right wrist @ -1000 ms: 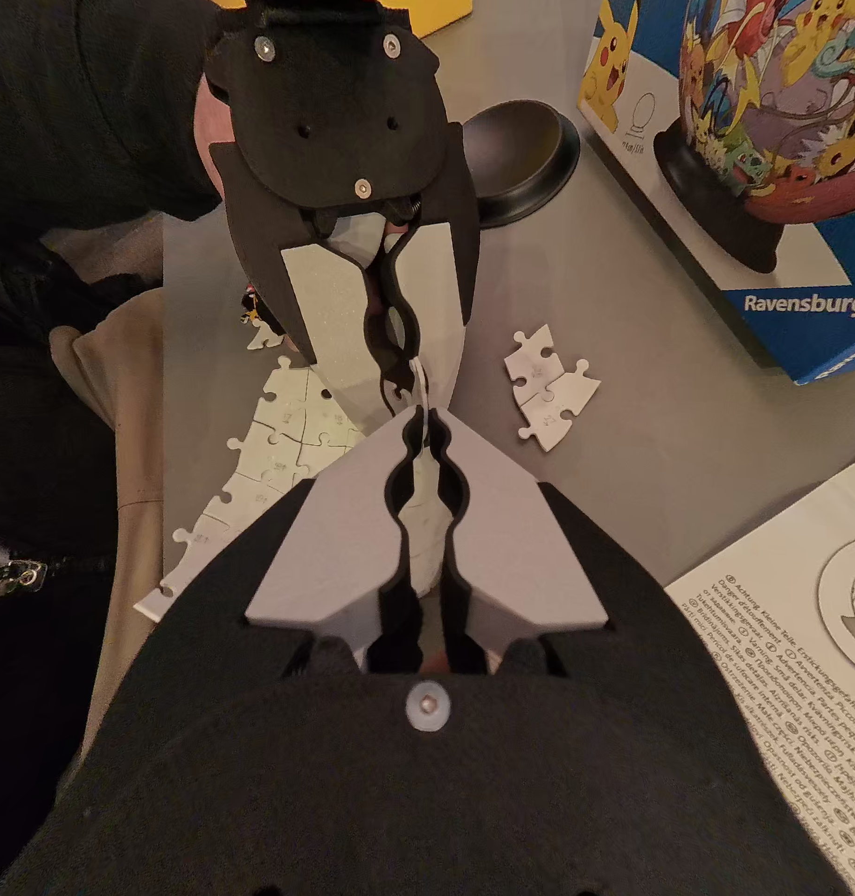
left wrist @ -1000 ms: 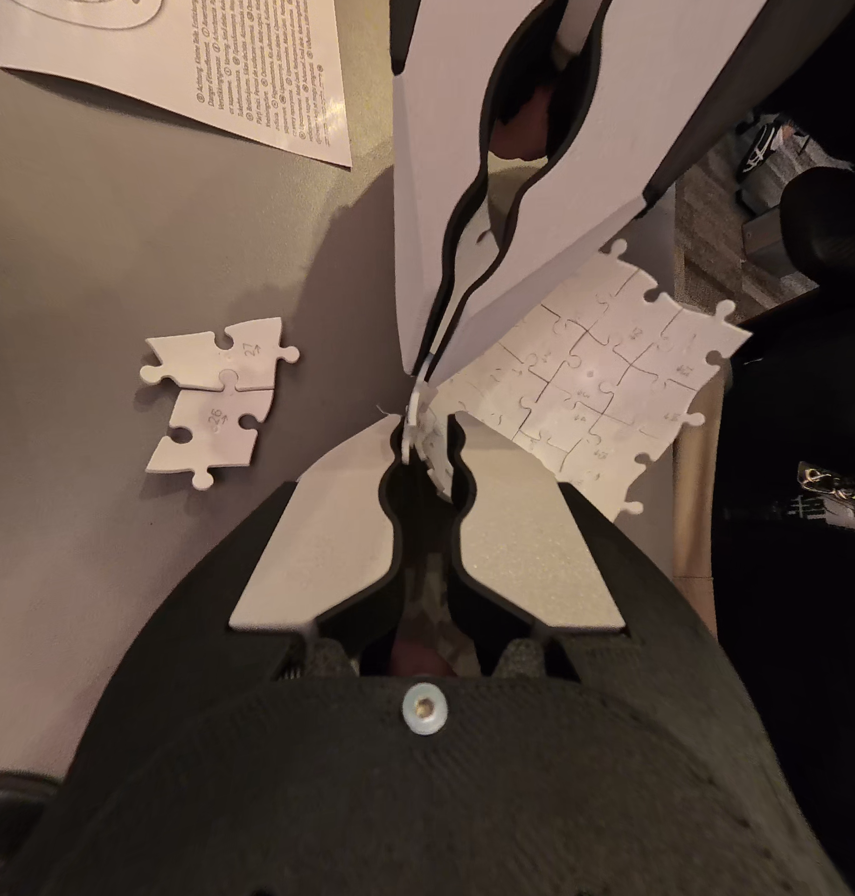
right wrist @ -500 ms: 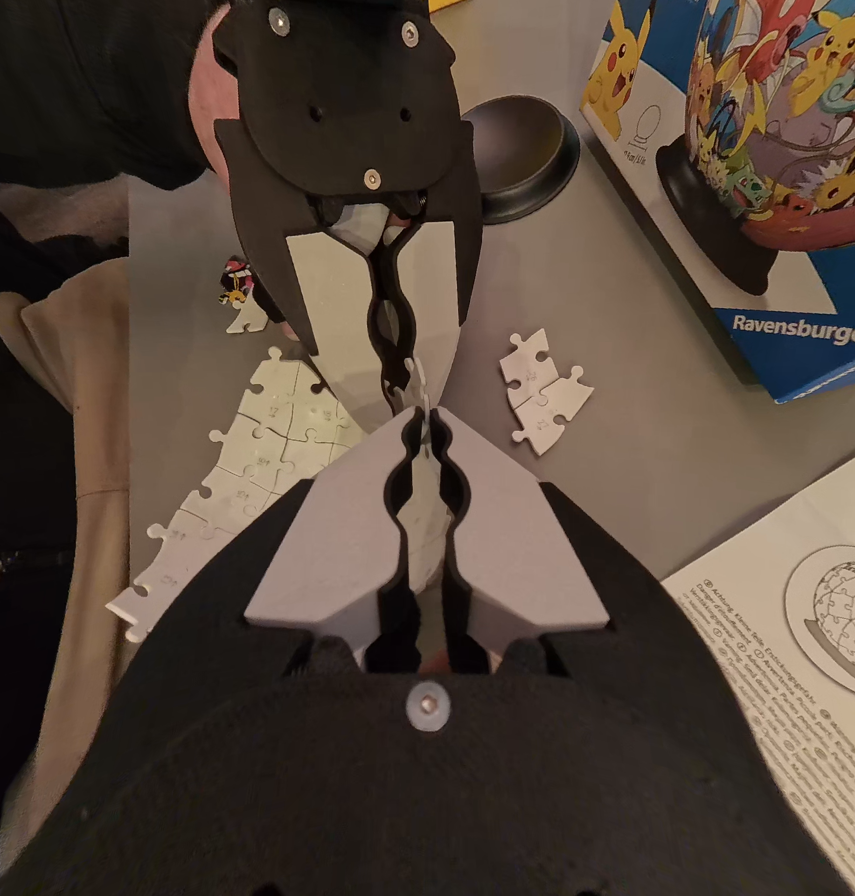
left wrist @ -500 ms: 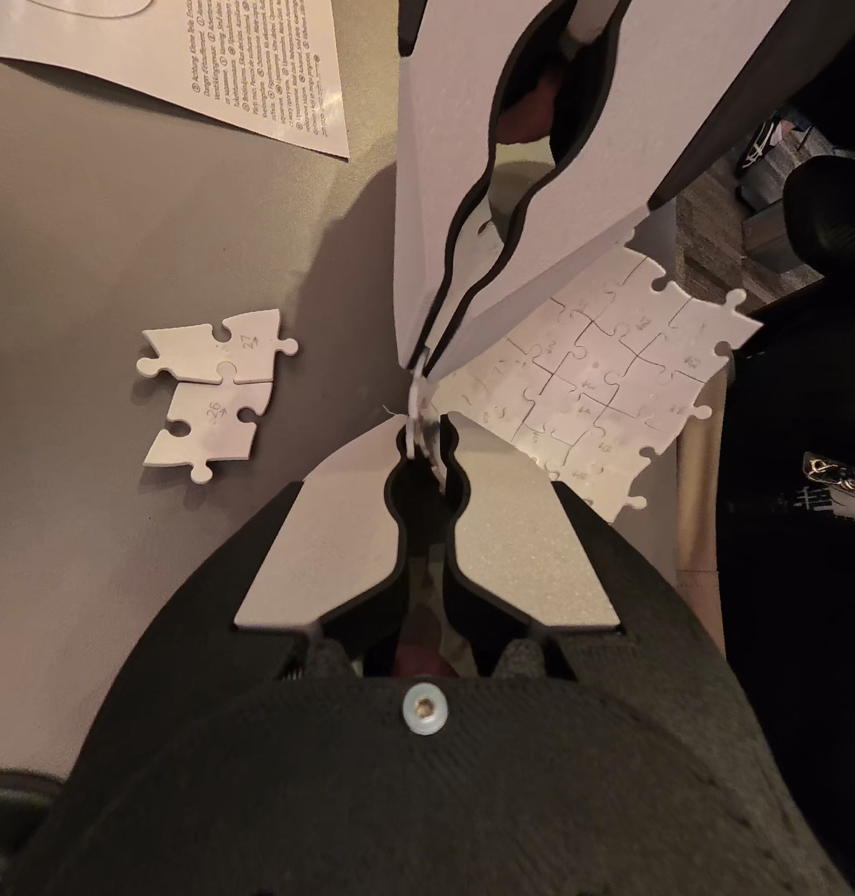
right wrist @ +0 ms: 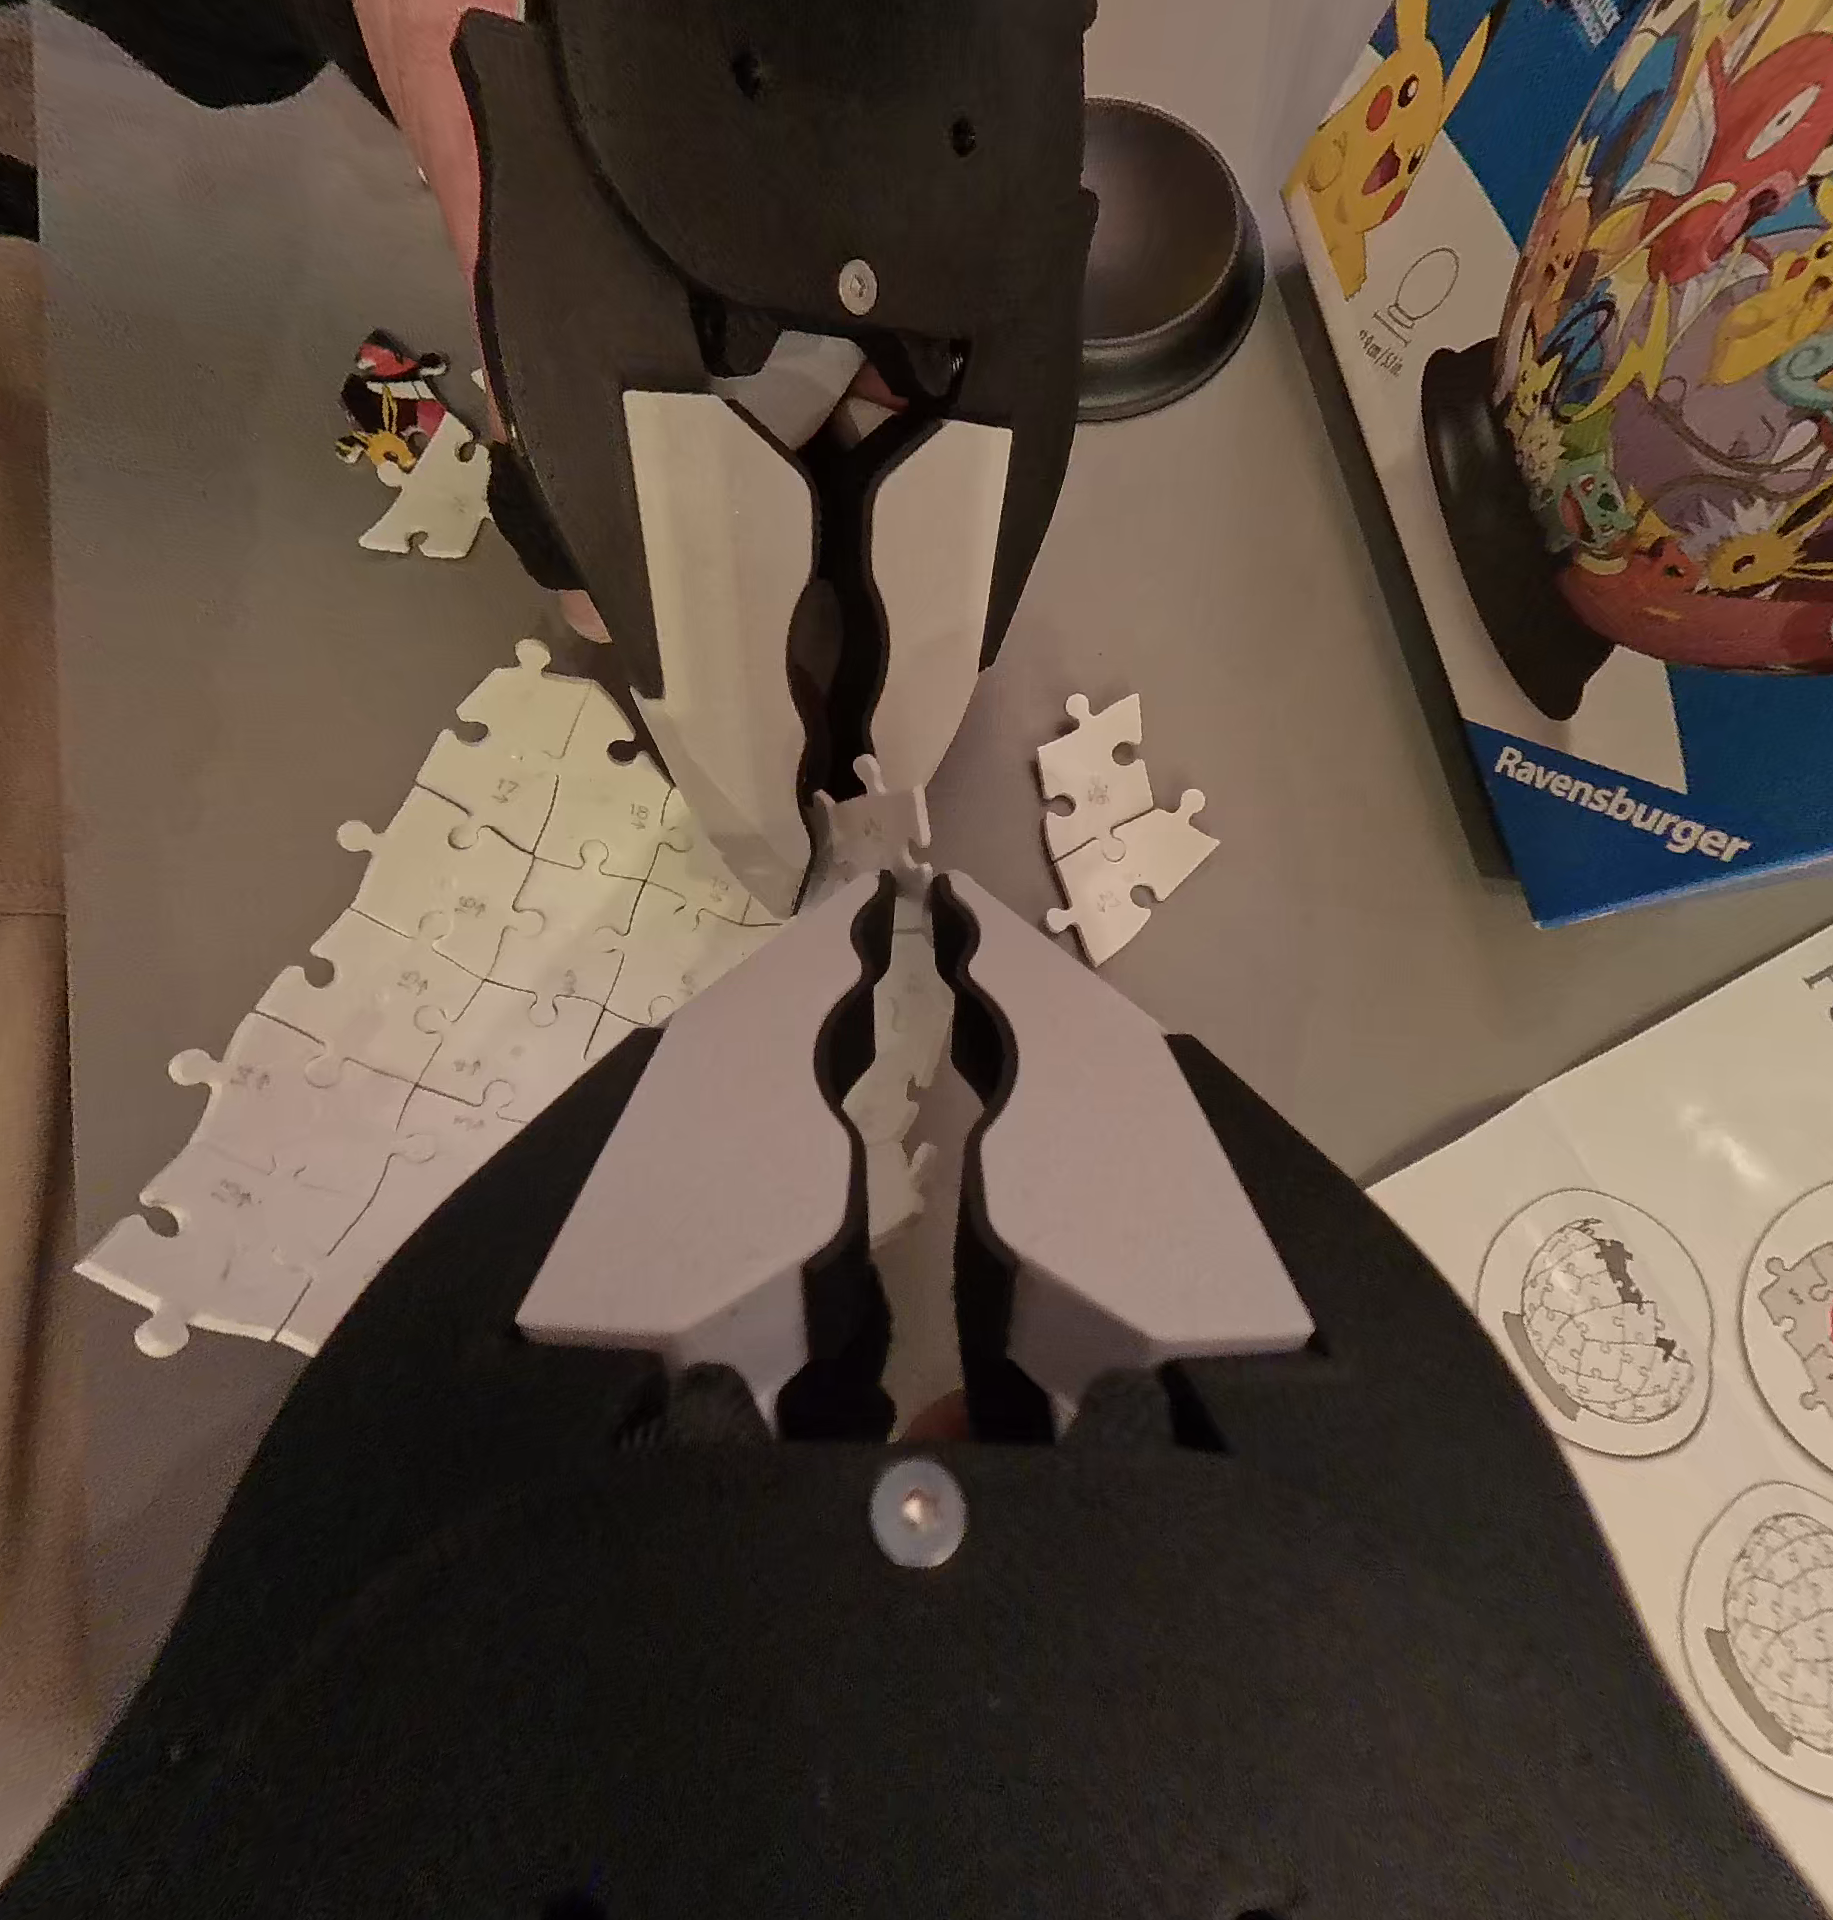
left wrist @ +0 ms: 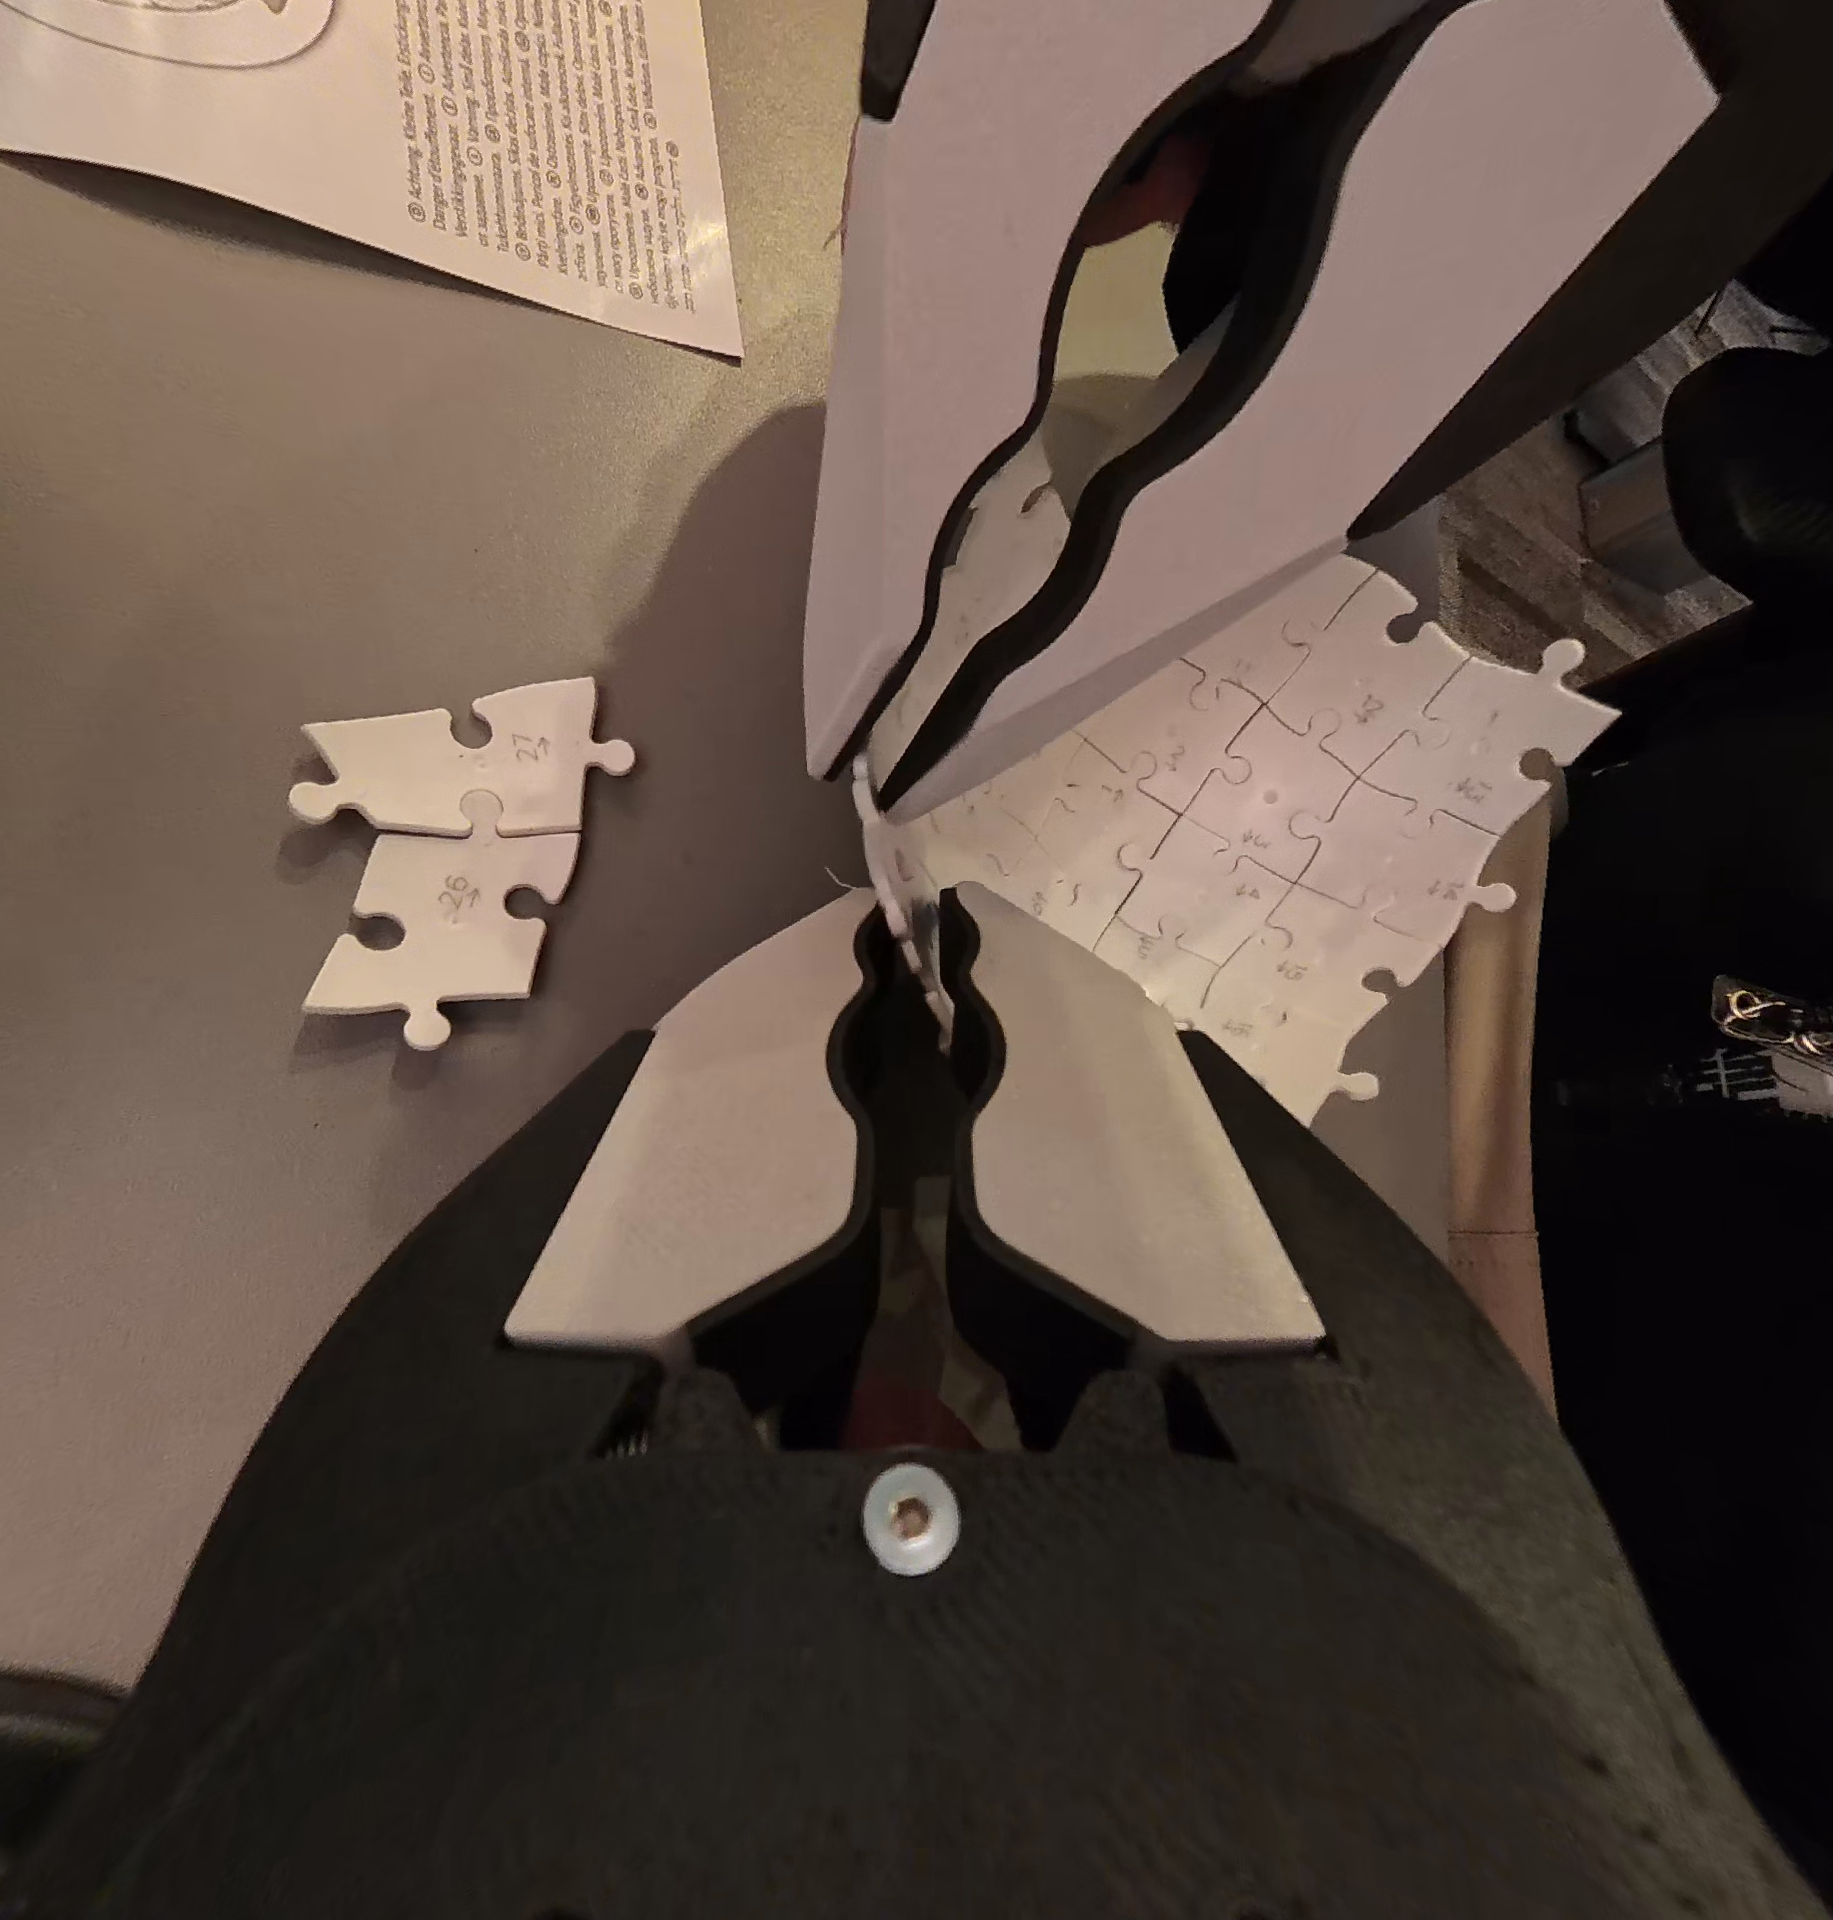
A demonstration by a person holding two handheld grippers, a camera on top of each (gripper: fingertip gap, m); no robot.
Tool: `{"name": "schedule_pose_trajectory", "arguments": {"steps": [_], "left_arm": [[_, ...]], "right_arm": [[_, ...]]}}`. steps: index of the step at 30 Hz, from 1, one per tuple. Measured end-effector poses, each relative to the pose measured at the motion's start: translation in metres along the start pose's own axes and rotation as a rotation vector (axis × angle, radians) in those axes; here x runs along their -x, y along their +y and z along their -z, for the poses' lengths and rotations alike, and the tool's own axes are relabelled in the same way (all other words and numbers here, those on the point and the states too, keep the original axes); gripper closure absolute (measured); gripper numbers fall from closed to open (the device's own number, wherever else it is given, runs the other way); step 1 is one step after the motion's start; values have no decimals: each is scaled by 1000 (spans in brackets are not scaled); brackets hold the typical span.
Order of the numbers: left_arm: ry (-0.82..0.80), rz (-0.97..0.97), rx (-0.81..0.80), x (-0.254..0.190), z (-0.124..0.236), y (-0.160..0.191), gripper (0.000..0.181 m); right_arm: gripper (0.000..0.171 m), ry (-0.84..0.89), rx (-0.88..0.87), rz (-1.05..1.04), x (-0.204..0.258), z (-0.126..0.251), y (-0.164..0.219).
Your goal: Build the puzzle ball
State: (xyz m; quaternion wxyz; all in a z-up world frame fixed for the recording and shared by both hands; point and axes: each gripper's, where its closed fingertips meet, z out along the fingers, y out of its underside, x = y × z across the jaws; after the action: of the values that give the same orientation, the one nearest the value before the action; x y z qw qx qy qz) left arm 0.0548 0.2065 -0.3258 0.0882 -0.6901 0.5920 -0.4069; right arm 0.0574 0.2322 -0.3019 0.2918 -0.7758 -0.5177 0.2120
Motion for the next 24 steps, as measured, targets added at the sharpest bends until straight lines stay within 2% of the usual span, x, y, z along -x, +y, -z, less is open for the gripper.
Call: {"name": "schedule_pose_trajectory", "arguments": {"steps": [19,24], "left_arm": [[11,34,-20,0,2,-3,176],[23,46,-31,-1,5,-4,165]], "right_arm": [[165,47,-22,21,-1,3,-1],[167,55,-21,17,-2,1,1]]}}
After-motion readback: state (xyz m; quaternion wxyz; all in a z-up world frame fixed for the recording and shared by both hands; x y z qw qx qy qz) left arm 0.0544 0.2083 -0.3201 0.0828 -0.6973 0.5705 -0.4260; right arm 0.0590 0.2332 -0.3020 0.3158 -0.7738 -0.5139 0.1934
